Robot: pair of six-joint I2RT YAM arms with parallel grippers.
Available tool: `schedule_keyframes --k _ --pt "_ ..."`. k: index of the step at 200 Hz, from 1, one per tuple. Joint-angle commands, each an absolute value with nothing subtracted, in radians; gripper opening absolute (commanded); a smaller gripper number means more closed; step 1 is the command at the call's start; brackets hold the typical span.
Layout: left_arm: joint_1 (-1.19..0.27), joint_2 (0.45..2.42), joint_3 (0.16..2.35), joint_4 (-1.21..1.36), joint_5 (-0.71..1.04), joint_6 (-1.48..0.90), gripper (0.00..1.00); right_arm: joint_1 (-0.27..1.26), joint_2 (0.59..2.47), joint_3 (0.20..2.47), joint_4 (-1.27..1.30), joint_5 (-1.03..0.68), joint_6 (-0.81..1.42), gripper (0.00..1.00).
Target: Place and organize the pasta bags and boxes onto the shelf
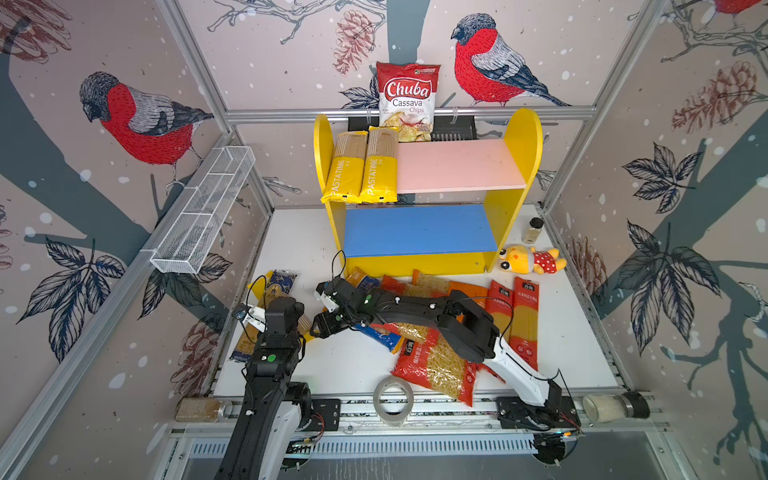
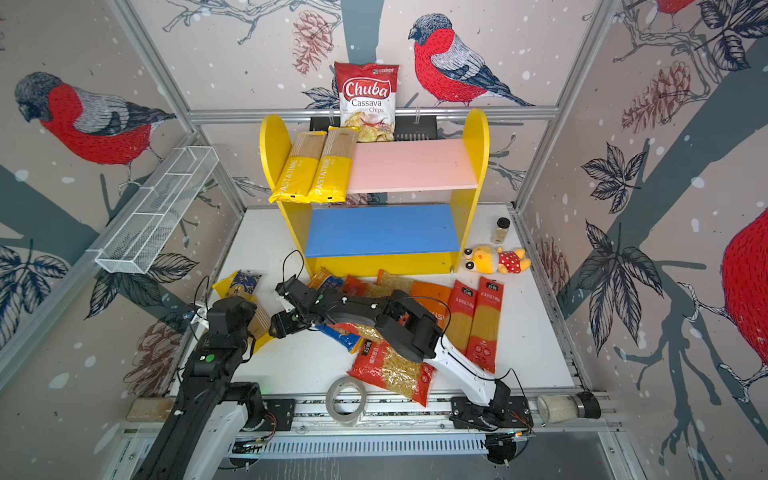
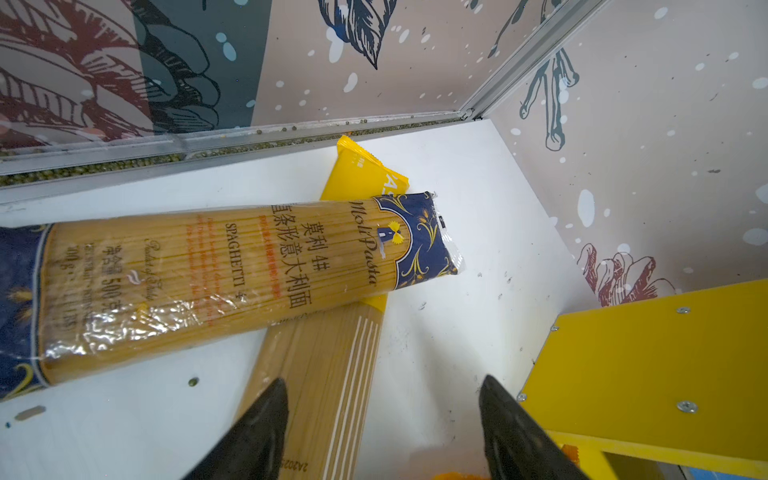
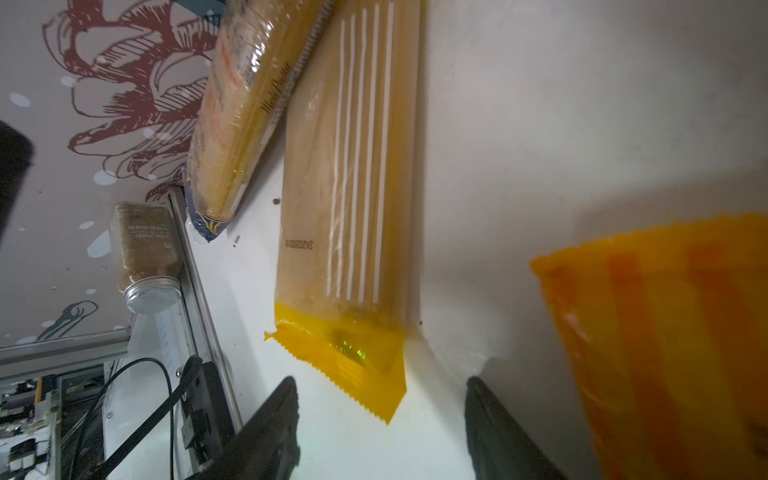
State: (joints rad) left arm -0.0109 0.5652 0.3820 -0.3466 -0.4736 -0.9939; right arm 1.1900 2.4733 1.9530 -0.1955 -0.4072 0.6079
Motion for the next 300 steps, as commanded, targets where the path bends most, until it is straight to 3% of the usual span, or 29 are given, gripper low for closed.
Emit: schedule_keyframes --k 1,50,92,114,178,217,300 --pt "-0.009 0.563 0.379 -0.332 -0.476 -0.967 0.72 1.19 2.527 2.017 -0.233 -0.452 0.64 0.64" --pt "-0.009 0.567 0.391 -0.329 -0.456 -0.946 0.72 1.183 2.614 2.108 -0.227 -0.505 0.668 0.51" --pt "-0.009 0.544 0.389 -0.323 -0.454 -0.928 0.72 1.161 2.553 2.064 -0.145 -0.572 0.703 0.18" --pt "-0.009 0.551 0.424 -0.336 -0.449 -0.904 0.72 1.151 2.497 2.033 -0.135 -0.586 0.703 0.09" --pt "-0.009 0.597 0.545 -0.336 -0.336 -0.874 0.75 1.112 2.258 1.829 -0.128 -0.594 0.689 0.0" --pt "-0.025 0.648 0.557 -0.267 -0.155 -0.888 0.74 0.991 1.984 1.517 -0.197 -0.555 0.57 0.0" --pt "-0.36 0.673 0.45 -0.112 -0.171 -1.01 0.74 0.655 1.451 0.832 -0.243 -0.571 0.544 0.0"
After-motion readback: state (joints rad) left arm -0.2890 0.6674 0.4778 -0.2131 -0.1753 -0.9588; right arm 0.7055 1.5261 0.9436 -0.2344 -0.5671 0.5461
